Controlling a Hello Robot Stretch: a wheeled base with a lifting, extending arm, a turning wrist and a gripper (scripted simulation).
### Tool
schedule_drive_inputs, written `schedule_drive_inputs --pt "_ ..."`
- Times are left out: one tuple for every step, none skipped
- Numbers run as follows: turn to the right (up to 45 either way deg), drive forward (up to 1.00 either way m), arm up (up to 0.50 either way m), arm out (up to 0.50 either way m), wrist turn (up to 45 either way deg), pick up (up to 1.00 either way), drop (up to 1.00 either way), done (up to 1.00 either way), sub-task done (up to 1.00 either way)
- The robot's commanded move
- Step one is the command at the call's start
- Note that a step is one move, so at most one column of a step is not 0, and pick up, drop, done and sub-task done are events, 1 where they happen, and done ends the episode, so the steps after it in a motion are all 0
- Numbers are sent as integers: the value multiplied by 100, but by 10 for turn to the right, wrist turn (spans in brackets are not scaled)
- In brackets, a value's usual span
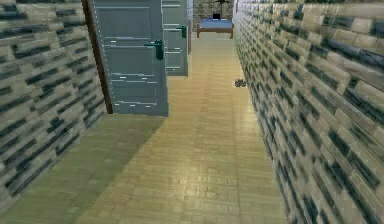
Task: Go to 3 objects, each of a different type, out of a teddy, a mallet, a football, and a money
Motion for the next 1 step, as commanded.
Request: schedule_drive_inputs --pt "0 100 0 0 0 0 0 0 0"
